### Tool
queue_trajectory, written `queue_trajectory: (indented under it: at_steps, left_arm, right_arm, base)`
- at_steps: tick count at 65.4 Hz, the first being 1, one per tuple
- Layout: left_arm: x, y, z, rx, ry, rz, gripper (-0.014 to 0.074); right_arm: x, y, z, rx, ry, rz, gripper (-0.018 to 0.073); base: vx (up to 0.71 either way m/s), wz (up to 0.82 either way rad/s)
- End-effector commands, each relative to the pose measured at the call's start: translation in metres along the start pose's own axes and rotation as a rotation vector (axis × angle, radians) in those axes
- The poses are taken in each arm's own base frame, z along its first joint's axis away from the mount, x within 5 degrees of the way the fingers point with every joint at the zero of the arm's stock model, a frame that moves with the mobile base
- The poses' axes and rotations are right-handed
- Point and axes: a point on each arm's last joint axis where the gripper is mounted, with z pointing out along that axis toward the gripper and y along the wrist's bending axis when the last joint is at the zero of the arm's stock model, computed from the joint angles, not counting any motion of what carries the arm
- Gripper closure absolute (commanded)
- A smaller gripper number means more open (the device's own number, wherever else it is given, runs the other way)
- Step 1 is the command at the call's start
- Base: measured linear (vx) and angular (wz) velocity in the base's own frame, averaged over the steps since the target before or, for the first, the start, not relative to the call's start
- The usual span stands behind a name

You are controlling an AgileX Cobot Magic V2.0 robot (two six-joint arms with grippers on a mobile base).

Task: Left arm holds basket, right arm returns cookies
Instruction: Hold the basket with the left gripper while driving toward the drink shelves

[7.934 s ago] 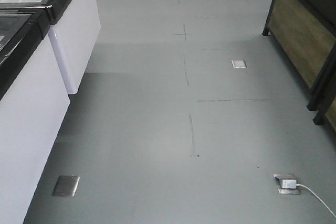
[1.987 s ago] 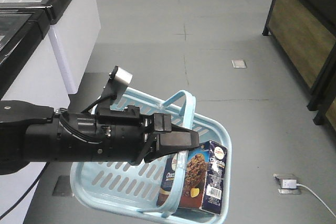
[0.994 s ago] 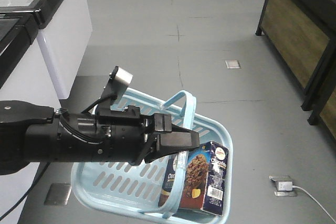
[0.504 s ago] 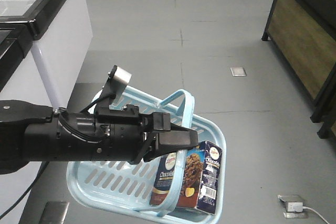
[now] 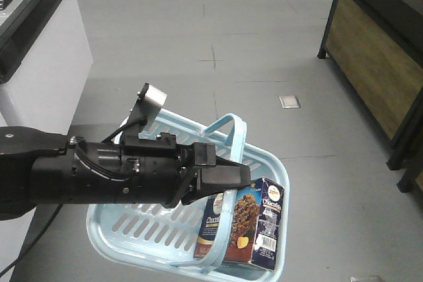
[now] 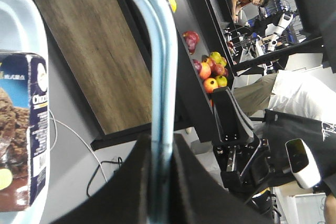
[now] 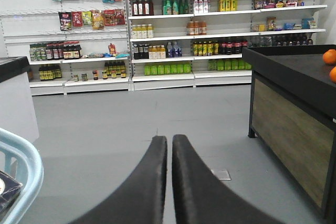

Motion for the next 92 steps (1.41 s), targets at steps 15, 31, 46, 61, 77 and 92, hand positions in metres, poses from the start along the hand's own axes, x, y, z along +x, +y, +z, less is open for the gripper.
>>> queue_trajectory:
  at_steps: [15, 31, 46, 61, 77, 92]
  left_arm:
    - [-0.0084, -0.0284, -0.0094, 0.125, -0.056, 0.002, 0.0599]
    - [-0.0085, -0.0283, -0.0094, 0.125, -0.056, 0.002, 0.0599]
    - [-0.0085, -0.0282, -0.0094, 0.124, -0.057, 0.001, 0.0599]
    - [-0.0086, -0.0281, -0.0094, 0.123, -0.058, 0.001, 0.0599]
    - [-0.0086, -0.0281, -0.0094, 0.123, -0.058, 0.001, 0.0599]
    - [-0.0086, -0.0281, -0.0094, 0.123, -0.058, 0.001, 0.0599]
  right_arm:
    - [-0.0012, 0.0001, -0.0007, 0.000, -0.067, -0.017, 0.0570]
    - [-0.0012, 0.0001, -0.0007, 0.000, -0.067, -0.017, 0.0570]
    - [-0.0012, 0.0001, -0.0007, 0.000, -0.067, -0.017, 0.0570]
    - [-0.0015, 0.0002, -0.0007, -0.001, -0.070, -0.017, 0.0570]
    - [-0.0015, 0.0002, -0.0007, -0.001, -0.070, -0.017, 0.0570]
    - [-0.0015, 0.0002, -0.0007, -0.001, -0.070, -0.017, 0.0570]
  base:
    - [0.35, 0.00]
    - [0.38, 0.05]
    - [0.39, 0.06]
    - [0.40, 0.04]
    - [0.43, 0.01]
    - [0.45, 0.00]
